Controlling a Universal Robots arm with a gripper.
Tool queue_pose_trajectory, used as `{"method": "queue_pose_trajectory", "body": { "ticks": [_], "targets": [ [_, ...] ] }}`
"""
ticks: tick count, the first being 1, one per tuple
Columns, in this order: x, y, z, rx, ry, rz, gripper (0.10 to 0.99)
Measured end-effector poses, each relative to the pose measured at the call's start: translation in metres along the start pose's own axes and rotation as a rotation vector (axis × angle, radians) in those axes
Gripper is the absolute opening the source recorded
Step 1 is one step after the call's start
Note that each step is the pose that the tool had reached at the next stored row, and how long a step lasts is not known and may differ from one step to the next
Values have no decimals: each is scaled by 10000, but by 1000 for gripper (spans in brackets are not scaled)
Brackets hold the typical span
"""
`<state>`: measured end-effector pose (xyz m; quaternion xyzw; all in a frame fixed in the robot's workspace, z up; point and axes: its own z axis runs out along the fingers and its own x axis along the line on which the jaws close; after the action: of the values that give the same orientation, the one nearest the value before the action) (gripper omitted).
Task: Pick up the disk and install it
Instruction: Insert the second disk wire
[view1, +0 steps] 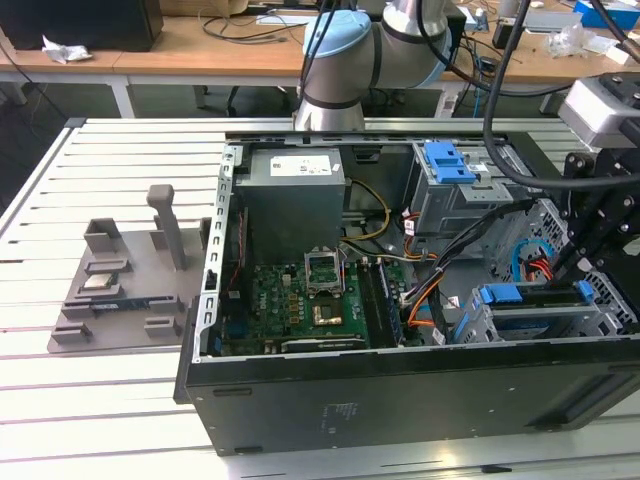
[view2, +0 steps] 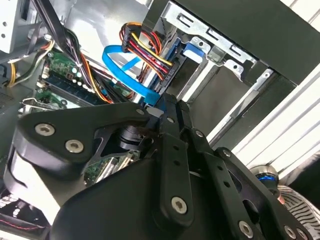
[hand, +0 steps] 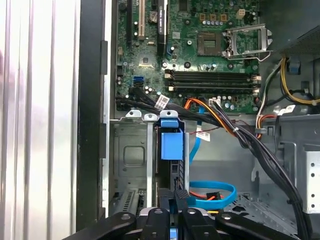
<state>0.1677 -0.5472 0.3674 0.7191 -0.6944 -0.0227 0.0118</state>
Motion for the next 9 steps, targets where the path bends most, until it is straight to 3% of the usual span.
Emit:
{"method": "queue_pose_trajectory", "body": {
  "ticks": [3, 9],
  "targets": [
    [-1, 8, 36, -11, 26, -430, 161],
    [-64, 38, 107, -14, 35, -605, 161]
  ]
}}
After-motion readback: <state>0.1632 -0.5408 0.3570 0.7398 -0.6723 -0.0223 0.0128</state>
